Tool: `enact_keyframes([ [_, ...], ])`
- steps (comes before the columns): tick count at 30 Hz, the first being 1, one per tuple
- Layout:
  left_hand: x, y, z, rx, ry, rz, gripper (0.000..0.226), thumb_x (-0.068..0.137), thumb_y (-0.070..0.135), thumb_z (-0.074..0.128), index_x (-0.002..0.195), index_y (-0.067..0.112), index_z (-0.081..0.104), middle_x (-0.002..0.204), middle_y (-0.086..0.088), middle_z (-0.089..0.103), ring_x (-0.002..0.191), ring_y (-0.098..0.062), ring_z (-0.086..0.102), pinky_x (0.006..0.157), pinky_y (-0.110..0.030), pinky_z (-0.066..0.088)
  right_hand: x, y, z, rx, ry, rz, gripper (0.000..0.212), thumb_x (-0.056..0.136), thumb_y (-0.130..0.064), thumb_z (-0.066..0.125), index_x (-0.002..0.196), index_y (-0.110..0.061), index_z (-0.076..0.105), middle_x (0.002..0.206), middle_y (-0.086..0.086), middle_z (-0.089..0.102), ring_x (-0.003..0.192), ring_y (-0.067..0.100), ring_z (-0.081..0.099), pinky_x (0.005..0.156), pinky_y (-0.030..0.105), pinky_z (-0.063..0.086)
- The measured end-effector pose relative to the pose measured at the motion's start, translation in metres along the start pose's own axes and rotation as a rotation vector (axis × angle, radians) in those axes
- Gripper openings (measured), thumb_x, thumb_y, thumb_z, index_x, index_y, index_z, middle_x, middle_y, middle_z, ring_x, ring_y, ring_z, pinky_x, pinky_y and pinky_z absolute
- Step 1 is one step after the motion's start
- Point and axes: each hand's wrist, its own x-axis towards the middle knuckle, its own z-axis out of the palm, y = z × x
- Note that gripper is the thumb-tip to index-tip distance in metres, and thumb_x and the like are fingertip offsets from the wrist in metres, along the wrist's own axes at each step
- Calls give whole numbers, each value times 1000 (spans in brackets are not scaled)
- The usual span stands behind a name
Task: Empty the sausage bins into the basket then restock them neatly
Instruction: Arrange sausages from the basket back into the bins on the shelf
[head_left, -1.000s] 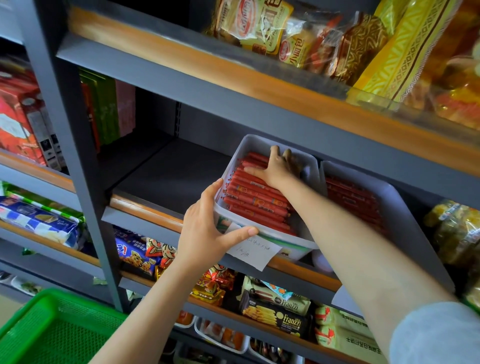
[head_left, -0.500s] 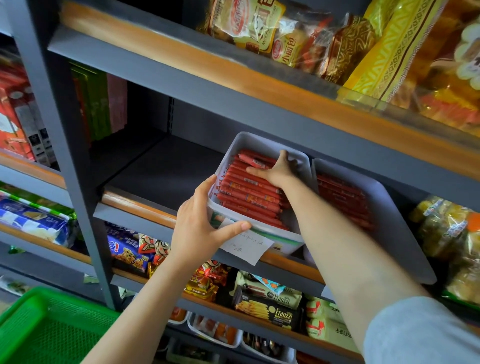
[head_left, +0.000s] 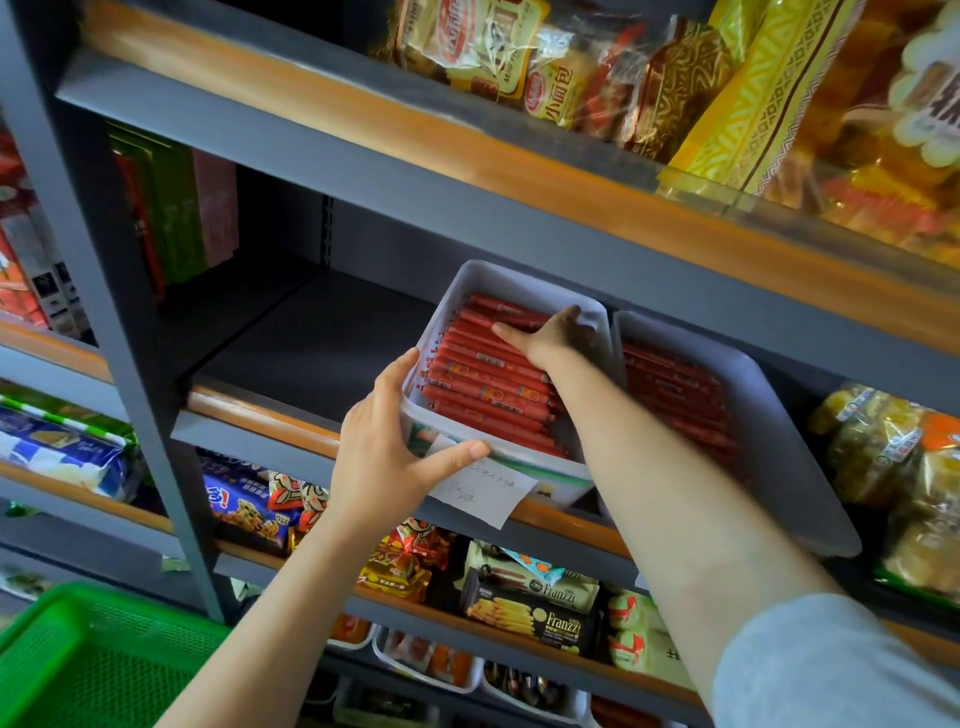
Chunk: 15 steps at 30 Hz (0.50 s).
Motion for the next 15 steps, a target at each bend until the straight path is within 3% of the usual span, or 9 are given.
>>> enact_keyframes([
  [4,0,0,0,-10,2,-7,106,60,83,71,146,44,22,128,10,59,116,-24,59,91,-53,53,3,3,3,-37,-90,44,128,73,-78,60,154,-5,-8,162,20,9,144,36,28,110,46,33],
  [8,-1,1,0,-9,7,-8,106,60,82,73,146,43,23,122,10,61,108,-22,61,88,-53,54,2,2,0,17,-78,10,123,75,-73,63,154,-5,-2,157,18,26,137,34,39,105,43,39],
  [11,0,3,-1,3,11,-1,107,60,83,72,146,39,25,113,7,64,94,-25,63,81,-56,54,0,-3,6,-84,-55,65,126,74,-79,57,154,-1,-1,159,20,20,142,36,32,109,45,34],
  [15,0,4,-1,-3,7,-4,107,60,82,72,146,40,24,115,8,64,95,-28,63,82,-57,54,-4,-5,8,-147,-51,38,124,76,-78,56,154,-3,-4,160,22,13,144,38,27,111,47,32],
])
